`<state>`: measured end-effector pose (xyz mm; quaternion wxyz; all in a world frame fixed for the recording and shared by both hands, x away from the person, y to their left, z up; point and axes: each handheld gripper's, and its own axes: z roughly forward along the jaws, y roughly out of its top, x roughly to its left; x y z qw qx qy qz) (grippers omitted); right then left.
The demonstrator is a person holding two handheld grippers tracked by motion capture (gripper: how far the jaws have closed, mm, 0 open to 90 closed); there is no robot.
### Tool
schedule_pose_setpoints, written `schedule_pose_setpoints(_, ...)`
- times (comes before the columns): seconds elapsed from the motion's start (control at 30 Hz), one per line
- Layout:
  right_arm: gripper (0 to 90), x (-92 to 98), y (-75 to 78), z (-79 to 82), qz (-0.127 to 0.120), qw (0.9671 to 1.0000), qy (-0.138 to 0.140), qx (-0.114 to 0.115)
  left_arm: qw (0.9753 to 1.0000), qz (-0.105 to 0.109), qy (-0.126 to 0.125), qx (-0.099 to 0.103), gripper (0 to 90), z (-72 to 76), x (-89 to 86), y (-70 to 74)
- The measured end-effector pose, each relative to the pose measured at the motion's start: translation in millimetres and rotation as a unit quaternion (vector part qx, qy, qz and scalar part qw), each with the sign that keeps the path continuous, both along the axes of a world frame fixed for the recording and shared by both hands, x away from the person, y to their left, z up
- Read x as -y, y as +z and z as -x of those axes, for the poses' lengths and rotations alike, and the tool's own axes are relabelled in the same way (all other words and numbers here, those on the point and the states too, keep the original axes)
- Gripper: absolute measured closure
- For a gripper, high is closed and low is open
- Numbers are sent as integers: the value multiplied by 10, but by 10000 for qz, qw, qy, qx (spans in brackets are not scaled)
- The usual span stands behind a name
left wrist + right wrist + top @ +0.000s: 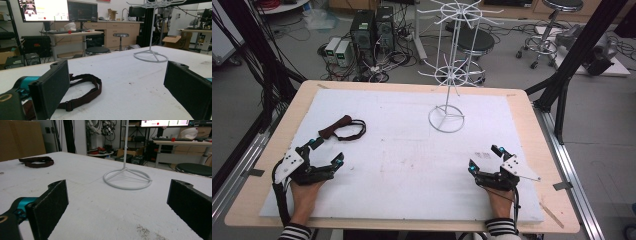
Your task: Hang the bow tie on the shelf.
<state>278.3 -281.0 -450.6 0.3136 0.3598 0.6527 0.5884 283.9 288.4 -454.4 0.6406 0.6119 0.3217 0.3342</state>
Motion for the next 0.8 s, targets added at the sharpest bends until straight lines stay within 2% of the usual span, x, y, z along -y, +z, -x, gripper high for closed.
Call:
schedule_pose_setpoints(0.57,29,-19,1,14,37,10000,-28,-7,10000,51,-4,-38,69,-4,-8,9)
schedule_pose_setpoints(0.7,29,-8,1,4,61,10000,-17,41,10000,86,9,15,69,7,-35,94)
schedule_pose_setpoints(0.8,29,-10,1,7,11,10000,-19,-5,10000,-26,11,-28,69,-3,-57,180)
